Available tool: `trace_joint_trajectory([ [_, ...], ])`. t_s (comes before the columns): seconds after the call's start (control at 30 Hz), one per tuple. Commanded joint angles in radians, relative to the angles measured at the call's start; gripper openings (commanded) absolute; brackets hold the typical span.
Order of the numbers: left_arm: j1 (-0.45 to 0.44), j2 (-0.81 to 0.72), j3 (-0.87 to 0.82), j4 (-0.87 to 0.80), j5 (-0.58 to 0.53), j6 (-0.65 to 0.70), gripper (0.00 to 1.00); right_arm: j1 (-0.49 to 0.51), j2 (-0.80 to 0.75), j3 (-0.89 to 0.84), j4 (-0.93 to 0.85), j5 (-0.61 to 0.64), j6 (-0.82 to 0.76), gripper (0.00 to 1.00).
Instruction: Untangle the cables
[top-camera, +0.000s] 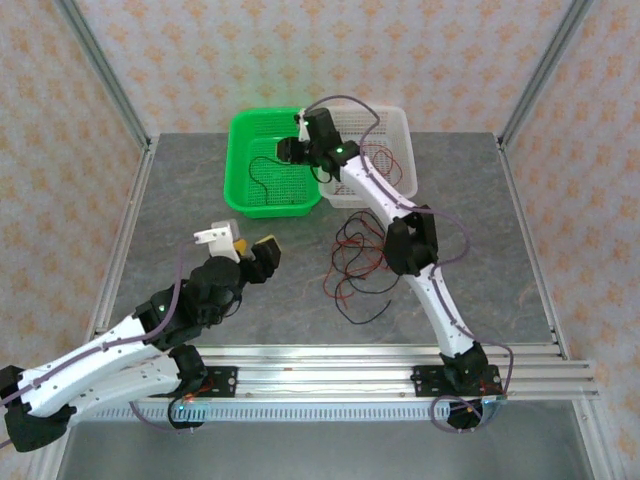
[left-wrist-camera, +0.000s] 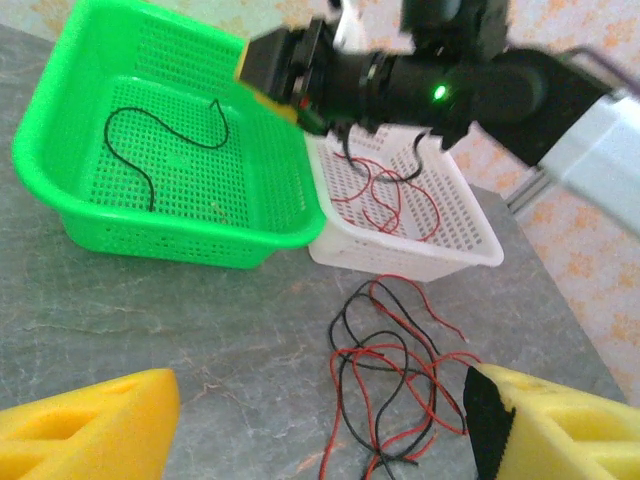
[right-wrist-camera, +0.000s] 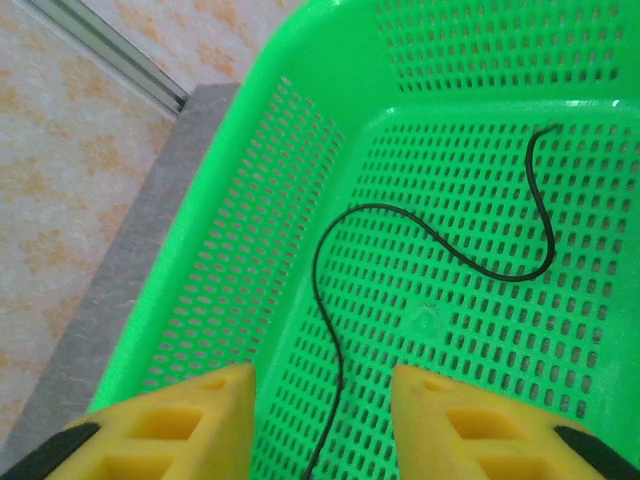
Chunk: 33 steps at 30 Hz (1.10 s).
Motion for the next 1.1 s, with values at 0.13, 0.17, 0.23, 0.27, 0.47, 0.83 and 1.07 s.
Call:
trace_joint_trajectory([
  [0.13, -0.002, 0.145, 0.059, -0.071, 0.103, -0.070, 0.73, 0.003, -0.296, -0.140, -0.092, 0.123, 0.004, 0.39],
  [0.17, -0.002, 0.173, 0.063, -0.075, 0.116, -0.077, 0.72, 0.004, -0.339, -0.185, -0.097, 0.142, 0.003, 0.39],
  [0.23, -0.001, 0.229, 0.074, -0.082, 0.138, -0.088, 0.70, 0.003, -0.414, -0.275, -0.100, 0.170, 0.005, 0.39],
  [0.27, -0.002, 0.259, 0.081, -0.082, 0.154, -0.093, 0.70, 0.003, -0.456, -0.328, -0.097, 0.182, 0.007, 0.39],
  [0.47, -0.002, 0.434, 0.115, -0.054, 0.236, -0.115, 0.66, 0.003, -0.730, -0.688, -0.014, 0.253, 0.026, 0.37],
  [0.83, 0.071, 0.817, 0.239, 0.077, 0.409, -0.080, 0.57, 0.000, -1.153, -1.257, 0.104, 0.321, 0.113, 0.37],
  [1.07, 0.128, 0.992, 0.326, 0.119, 0.451, -0.025, 0.48, 0.000, -1.308, -1.446, 0.106, 0.348, 0.162, 0.36],
])
